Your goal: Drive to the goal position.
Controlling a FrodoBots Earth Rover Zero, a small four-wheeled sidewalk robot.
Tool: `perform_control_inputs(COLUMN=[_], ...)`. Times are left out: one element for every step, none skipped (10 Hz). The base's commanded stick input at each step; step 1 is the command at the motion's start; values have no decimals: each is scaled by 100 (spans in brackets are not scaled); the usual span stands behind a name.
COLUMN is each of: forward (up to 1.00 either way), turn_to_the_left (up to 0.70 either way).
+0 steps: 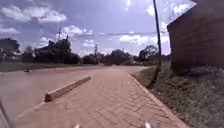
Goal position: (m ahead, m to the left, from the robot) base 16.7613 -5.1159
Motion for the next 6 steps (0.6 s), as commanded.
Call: perform_control_inputs(forward=[50, 50, 50, 50, 50, 50], turn_to_the_left=[0, 0, 0, 0, 0, 0])
